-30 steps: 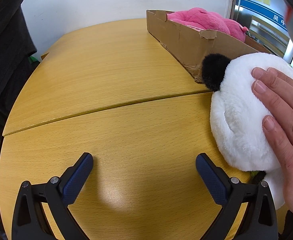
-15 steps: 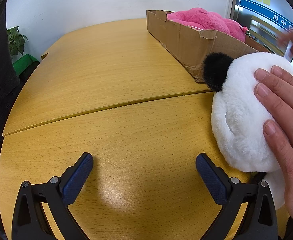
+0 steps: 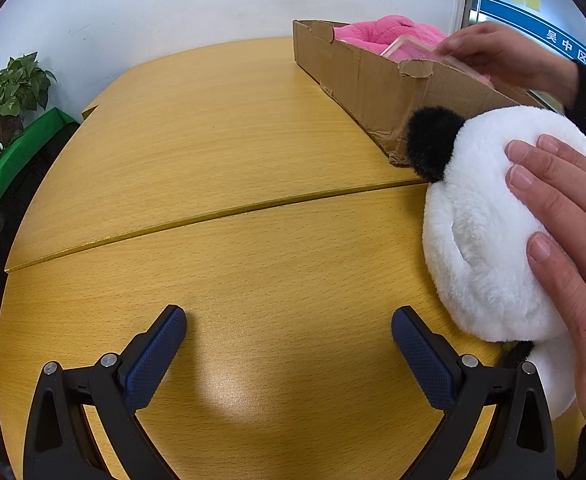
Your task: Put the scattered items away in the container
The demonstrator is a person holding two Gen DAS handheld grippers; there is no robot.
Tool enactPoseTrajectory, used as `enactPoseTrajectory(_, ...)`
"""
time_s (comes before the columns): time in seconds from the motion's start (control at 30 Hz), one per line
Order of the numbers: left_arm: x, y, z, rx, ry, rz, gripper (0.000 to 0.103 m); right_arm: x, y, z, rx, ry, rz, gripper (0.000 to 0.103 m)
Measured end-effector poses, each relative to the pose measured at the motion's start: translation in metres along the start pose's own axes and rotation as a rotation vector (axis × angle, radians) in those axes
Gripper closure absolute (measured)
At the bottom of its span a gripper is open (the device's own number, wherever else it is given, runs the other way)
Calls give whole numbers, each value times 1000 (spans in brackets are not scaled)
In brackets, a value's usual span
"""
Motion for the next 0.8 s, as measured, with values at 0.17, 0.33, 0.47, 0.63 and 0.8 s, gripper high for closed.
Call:
enactPoseTrajectory(0.17, 4, 12, -1, 0, 0, 1, 0, 1, 0, 0, 0, 0, 0, 0)
enactPoseTrajectory(0.33, 4, 20, 3, 0, 0, 1, 0, 1, 1, 0, -1, 1, 1, 0)
enactPoseTrajectory(0.47, 4, 19, 3, 1, 0, 0, 0, 1, 1, 0, 0, 1, 1, 0)
enactPoseTrajectory(0.63, 4, 23, 1, 1, 1, 0, 0, 0, 2, 1, -1, 1, 1, 0)
enactPoseTrajectory(0.8, 5, 24, 0, 1, 1, 0, 0, 0, 2, 1, -1, 1, 1, 0)
Point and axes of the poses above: each gripper's, at about its wrist camera, not at the fingertips, and y roughly the way its jaws point, z to its left, x to its top, the point moved 8 cm from there along y, roughly the way its jaws point
